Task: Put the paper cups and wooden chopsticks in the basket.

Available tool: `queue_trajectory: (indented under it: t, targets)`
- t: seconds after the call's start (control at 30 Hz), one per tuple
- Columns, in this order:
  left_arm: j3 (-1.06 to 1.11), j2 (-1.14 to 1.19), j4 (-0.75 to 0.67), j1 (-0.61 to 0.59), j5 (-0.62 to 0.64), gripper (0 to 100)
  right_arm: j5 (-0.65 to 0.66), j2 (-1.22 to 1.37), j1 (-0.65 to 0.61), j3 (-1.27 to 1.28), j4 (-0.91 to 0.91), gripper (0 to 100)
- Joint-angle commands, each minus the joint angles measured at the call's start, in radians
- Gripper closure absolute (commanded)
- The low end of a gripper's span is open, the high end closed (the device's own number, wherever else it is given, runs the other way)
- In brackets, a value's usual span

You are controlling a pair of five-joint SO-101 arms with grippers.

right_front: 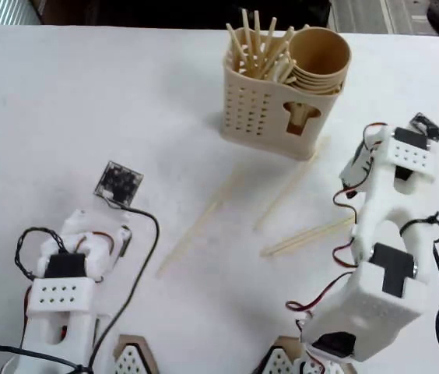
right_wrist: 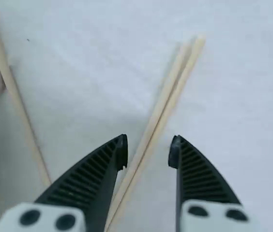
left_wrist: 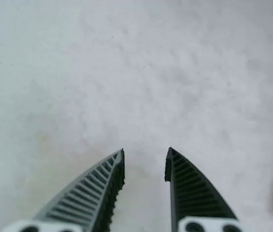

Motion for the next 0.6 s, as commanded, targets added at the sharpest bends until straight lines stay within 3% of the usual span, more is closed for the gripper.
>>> queue_trajectory:
  t: [0.0,0.37,0.53,0.57]
  targets:
    - [0.0,-0.025,-0.017,-0.004,-0.015,85,-0.015,0.051,-0.013,-0.003,-0.048,85.0]
    - [0.0,-0.025,-0.017,-0.002,-0.015,85,-0.006,0.242,-0.007,-0.006,-0.071,85.1]
    - [0.0,-0.025,-0.017,-0.002,-0.015,85,0.072,0.251,-0.013,-0.008,-0.084,99.1]
    - [0.0,-0.025,-0.017,-0.002,-0.015,85,0.078,0.251,-0.013,-0.008,-0.088,97.1]
